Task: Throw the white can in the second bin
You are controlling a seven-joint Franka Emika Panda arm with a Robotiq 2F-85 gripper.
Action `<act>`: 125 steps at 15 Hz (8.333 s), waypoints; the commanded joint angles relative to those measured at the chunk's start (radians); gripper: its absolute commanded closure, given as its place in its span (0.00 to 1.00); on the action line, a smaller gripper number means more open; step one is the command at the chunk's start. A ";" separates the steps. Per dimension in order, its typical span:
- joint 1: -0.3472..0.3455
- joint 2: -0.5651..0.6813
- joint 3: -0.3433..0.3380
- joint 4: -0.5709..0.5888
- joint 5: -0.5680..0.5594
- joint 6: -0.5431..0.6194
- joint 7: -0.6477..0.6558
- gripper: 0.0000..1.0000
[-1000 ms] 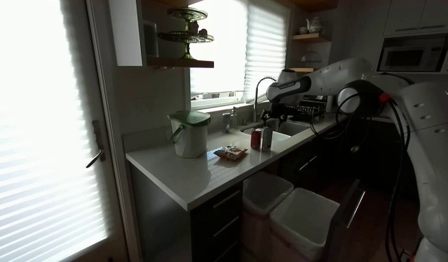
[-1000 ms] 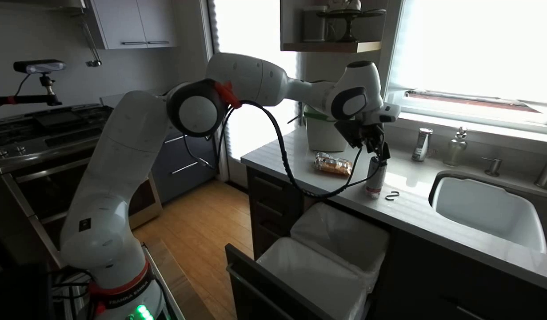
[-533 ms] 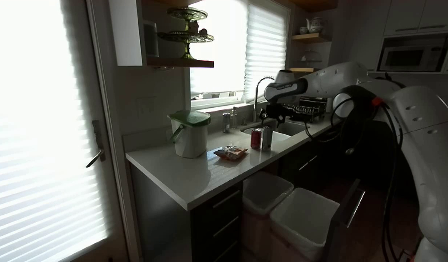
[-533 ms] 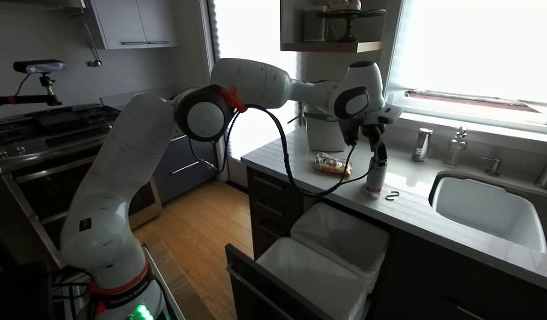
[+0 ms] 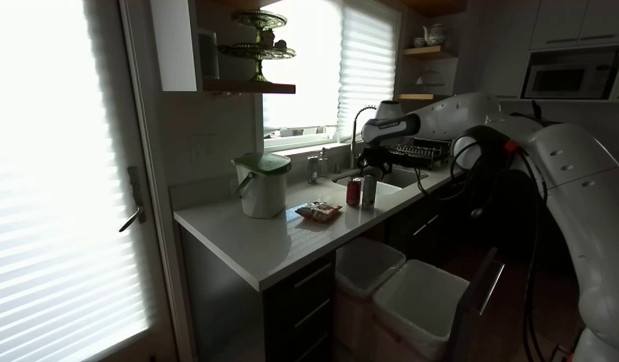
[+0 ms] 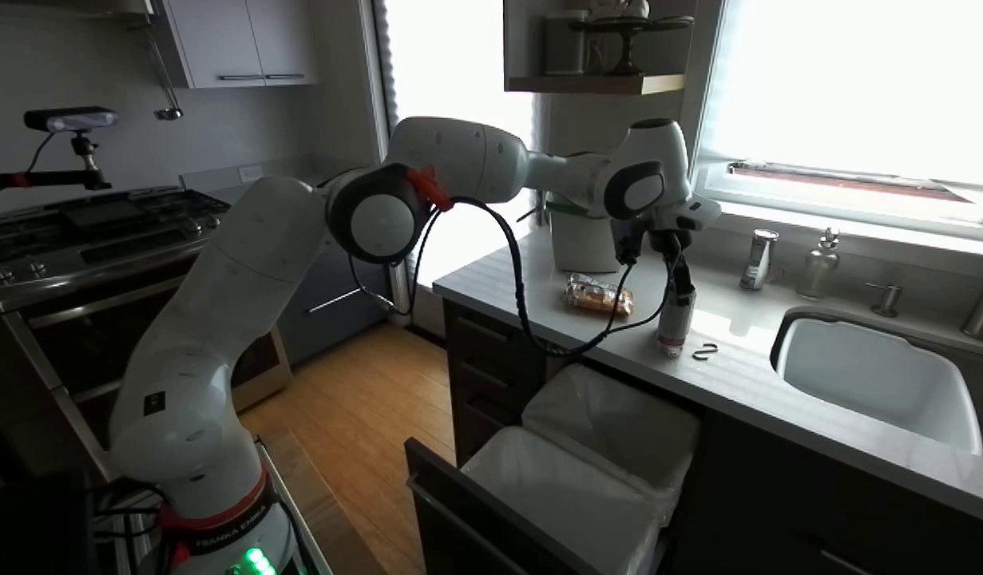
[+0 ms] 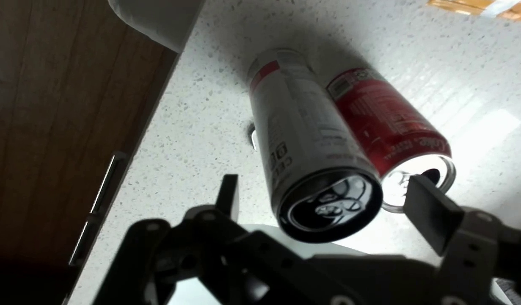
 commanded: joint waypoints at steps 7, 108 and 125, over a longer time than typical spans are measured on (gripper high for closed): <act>0.008 0.040 -0.019 0.074 -0.019 -0.073 0.035 0.62; -0.217 -0.430 0.105 -0.811 0.243 -0.011 -1.372 0.00; -0.111 -0.173 0.019 0.039 0.103 -0.493 -0.732 0.00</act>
